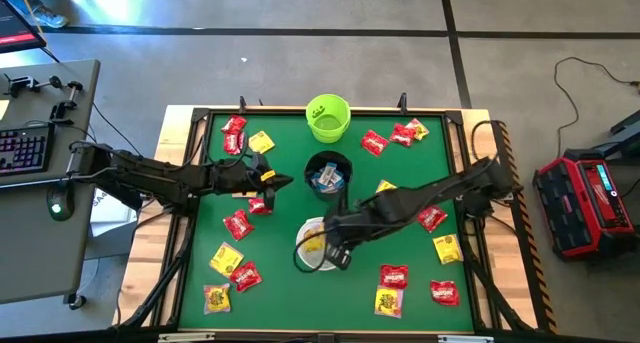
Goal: Sort candy by brand, put in halloween buckets
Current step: Put the yellow candy into the white bucket
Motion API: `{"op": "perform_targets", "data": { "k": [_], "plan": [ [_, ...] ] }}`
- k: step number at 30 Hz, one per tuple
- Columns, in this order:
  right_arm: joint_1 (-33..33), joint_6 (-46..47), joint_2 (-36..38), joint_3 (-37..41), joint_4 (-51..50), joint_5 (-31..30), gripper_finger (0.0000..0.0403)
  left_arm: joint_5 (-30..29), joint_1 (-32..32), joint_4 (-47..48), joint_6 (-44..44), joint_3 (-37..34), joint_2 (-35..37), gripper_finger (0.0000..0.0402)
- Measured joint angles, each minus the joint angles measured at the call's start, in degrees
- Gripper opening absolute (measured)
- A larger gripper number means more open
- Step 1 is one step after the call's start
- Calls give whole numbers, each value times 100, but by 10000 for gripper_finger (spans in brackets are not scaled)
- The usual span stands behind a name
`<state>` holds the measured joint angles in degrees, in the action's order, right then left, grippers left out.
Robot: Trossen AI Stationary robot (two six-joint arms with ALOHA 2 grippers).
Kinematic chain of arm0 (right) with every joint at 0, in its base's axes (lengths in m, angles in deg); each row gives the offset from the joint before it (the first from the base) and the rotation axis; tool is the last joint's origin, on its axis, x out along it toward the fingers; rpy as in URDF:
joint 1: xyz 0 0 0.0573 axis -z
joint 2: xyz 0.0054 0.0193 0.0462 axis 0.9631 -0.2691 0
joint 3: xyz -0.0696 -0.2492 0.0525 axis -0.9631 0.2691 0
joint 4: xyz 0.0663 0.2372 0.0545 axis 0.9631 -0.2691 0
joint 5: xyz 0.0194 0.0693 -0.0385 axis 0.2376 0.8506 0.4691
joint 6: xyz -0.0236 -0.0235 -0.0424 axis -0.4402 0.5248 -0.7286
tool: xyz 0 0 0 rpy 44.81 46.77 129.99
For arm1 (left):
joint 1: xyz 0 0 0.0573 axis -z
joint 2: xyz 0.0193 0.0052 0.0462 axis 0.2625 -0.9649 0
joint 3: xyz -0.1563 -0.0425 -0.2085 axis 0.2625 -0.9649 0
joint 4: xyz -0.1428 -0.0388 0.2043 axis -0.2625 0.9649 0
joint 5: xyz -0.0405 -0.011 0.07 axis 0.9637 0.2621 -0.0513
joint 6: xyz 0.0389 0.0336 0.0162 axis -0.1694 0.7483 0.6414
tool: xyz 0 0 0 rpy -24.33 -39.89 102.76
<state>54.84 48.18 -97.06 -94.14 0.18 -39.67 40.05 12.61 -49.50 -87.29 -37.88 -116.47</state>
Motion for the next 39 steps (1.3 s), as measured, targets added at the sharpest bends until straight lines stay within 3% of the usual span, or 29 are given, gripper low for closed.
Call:
{"op": "perform_targets", "data": {
  "k": [6, 16, 24, 27, 30, 34, 39],
  "plan": [
    [109, -66, -551, -84, -6, 243, 0, 354, 0, 2, 308, 0, 0, 0],
    [229, -266, -846, -62, 52, 605, 3, 328, 0, 4, 312, 2, 0, 0],
    [290, -911, -848, -172, 121, 713, 84, 165, 17, 5, 313, 2, 0, 0],
    [404, -1304, -848, -464, -309, 783, 103, 41, 15, 7, 315, 2, 0, 0],
    [509, -1645, -842, -918, -901, 541, 80, -47, 15, 6, 326, 2, 0, 0],
    [665, -2225, -722, -1314, -1526, 78, 11, -161, 15, 7, 372, 2, 0, 0],
    [951, -2420, -245, -908, -1376, -332, 6, -221, 15, 7, 466, 4, 0, 0]
  ]
}}
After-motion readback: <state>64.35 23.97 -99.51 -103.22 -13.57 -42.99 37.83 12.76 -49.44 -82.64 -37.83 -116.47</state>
